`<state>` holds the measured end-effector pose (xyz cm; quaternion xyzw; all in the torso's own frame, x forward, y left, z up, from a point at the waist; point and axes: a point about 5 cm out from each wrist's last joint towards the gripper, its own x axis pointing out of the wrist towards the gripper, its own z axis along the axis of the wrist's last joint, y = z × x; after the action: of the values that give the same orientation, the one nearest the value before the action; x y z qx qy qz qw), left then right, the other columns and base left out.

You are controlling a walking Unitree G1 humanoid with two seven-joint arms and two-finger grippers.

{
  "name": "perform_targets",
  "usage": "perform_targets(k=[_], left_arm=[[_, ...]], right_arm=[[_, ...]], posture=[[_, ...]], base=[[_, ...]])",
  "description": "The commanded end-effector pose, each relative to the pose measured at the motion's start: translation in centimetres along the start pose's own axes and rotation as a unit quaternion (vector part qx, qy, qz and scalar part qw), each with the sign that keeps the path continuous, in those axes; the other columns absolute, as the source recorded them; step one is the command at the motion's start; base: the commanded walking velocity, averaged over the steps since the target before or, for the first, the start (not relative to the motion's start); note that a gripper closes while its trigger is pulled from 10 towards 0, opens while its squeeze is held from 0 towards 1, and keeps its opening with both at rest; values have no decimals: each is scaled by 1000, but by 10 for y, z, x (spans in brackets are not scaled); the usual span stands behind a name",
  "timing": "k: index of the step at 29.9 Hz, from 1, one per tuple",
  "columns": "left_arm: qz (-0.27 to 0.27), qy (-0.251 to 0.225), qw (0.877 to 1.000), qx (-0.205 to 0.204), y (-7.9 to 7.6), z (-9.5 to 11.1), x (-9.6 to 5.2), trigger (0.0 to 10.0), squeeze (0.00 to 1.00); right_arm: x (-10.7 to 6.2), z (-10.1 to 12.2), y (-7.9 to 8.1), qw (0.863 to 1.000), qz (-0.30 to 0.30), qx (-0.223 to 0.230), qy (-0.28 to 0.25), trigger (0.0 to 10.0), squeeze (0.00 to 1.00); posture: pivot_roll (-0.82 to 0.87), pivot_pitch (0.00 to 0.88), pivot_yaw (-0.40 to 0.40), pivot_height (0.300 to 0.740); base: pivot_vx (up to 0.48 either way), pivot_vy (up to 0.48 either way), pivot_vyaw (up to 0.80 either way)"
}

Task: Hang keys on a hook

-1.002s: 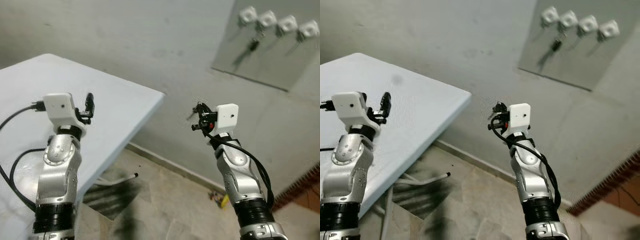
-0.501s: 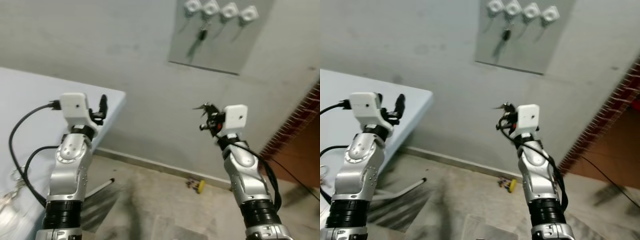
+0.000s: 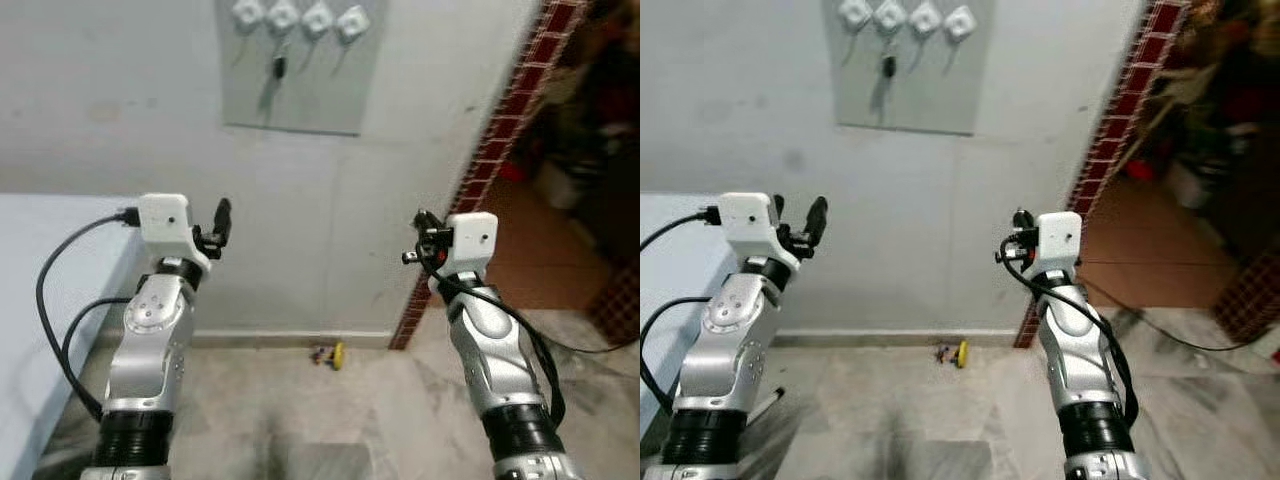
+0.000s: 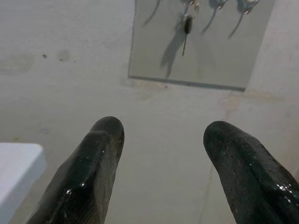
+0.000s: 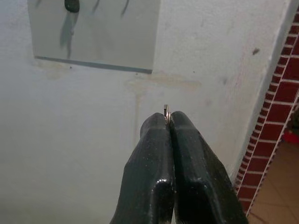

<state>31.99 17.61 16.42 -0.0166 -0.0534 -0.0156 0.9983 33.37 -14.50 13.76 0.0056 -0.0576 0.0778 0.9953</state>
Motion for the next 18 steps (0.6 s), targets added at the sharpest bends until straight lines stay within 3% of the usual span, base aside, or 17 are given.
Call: perform_targets(k=[1,13,18], left_arm=[[-4,1,1000,1,-2,2,-1,10000,0],[-8,12,1000,-1,-1,0,-3,10000,0],[-8,13,1000,-4,-1,0,-3,10000,0]], right_arm=[[2,6,-4,1000,-13,-4,-6,10000,0],[-3,4,-6,1000,-29,10,3,10000,0],[-3,3,-6,999,-30,11,8,10000,0]], posture=[[-121,0,-37,740],[-126,0,-33,740],[-128,0,-31,740]], base=[[0,0,0],[0,0,0],[271,0,0]])
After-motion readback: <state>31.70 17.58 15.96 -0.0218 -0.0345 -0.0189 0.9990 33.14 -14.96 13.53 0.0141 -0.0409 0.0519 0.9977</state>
